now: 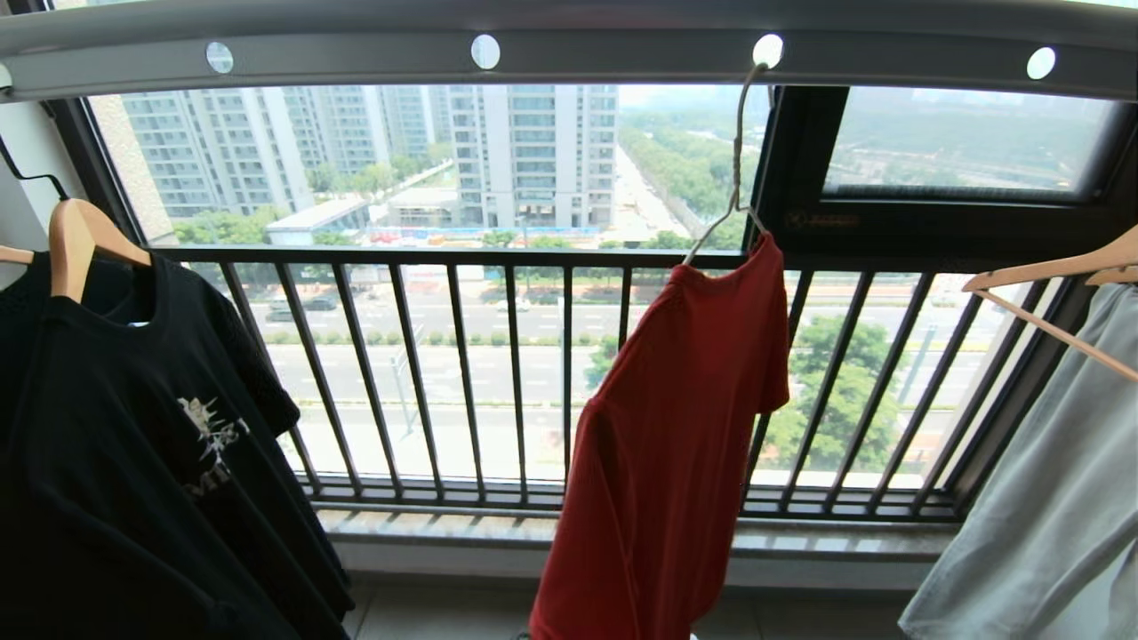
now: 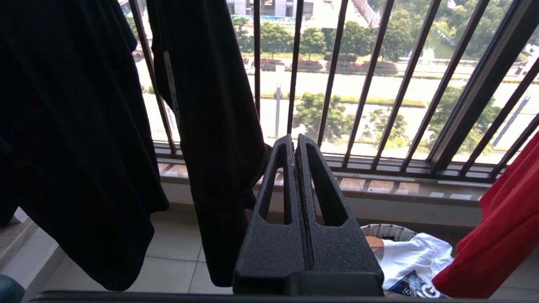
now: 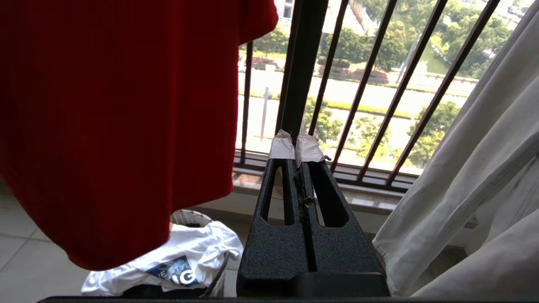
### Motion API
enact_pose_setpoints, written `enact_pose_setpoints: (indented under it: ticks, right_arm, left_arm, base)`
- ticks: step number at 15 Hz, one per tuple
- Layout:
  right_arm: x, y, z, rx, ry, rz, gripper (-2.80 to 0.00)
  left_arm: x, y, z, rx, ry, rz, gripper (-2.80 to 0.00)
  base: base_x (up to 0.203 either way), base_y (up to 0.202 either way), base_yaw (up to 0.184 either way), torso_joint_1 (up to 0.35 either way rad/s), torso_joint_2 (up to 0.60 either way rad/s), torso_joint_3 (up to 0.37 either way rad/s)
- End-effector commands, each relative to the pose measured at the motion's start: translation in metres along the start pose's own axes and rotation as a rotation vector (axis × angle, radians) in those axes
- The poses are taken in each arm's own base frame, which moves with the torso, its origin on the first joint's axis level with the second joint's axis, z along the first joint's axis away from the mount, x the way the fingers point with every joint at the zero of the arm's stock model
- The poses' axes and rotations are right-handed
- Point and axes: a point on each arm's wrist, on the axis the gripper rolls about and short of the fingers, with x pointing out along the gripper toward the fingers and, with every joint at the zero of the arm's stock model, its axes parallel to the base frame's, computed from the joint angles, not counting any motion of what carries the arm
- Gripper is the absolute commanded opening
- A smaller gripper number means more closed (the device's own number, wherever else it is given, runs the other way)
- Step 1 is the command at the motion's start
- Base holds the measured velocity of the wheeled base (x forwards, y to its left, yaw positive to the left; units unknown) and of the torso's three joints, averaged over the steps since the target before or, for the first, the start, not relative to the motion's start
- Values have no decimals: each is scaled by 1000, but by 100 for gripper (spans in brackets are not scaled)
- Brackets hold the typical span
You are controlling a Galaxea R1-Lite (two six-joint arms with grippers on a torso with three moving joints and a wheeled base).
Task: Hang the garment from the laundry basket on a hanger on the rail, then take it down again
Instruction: Take the clothes off the clothes rack
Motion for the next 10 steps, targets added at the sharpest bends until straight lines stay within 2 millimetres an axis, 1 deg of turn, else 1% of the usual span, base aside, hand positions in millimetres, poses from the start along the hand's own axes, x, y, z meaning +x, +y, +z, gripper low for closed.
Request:
enact_pose_setpoints:
  ticks: [1, 10]
  right_arm:
    - [0, 0, 0, -1, 1, 2, -280]
    - [0, 0, 0, -1, 1, 2, -280]
  left_arm:
    - [0, 0, 0, -1, 1, 0, -280]
    - [0, 0, 0, -1, 2, 0, -280]
  base:
    - [0, 0, 0, 0, 0, 0]
    - [0, 0, 0, 0, 0, 0]
